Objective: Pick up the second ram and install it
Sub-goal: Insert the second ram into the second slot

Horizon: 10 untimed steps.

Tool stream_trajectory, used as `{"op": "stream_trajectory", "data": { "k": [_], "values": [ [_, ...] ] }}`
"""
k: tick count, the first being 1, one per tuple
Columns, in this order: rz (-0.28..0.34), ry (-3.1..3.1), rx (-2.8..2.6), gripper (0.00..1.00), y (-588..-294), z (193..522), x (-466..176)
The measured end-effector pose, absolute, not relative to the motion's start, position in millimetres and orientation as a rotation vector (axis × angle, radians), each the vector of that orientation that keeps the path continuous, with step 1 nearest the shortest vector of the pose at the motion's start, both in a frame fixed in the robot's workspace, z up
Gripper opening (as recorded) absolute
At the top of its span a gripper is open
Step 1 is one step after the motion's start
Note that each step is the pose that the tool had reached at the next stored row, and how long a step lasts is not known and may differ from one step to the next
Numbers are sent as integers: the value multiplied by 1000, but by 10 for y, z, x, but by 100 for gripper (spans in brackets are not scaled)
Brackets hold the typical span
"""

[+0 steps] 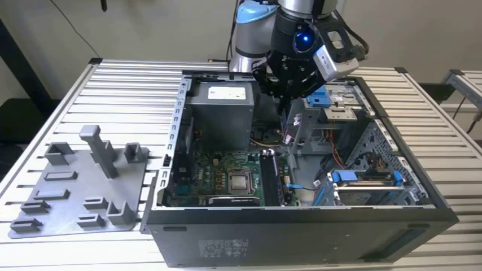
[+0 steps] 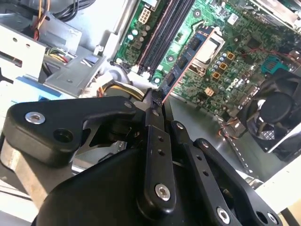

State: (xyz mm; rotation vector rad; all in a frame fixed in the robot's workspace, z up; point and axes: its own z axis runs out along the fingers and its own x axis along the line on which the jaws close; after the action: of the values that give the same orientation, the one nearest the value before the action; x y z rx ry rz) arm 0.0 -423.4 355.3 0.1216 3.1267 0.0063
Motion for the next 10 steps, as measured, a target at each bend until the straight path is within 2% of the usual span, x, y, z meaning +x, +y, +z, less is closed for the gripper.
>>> {"op": "stream_trajectory", "data": {
  "k": [10],
  "values": [
    [9,3130,32,14,-4318,3393,4]
  ]
}}
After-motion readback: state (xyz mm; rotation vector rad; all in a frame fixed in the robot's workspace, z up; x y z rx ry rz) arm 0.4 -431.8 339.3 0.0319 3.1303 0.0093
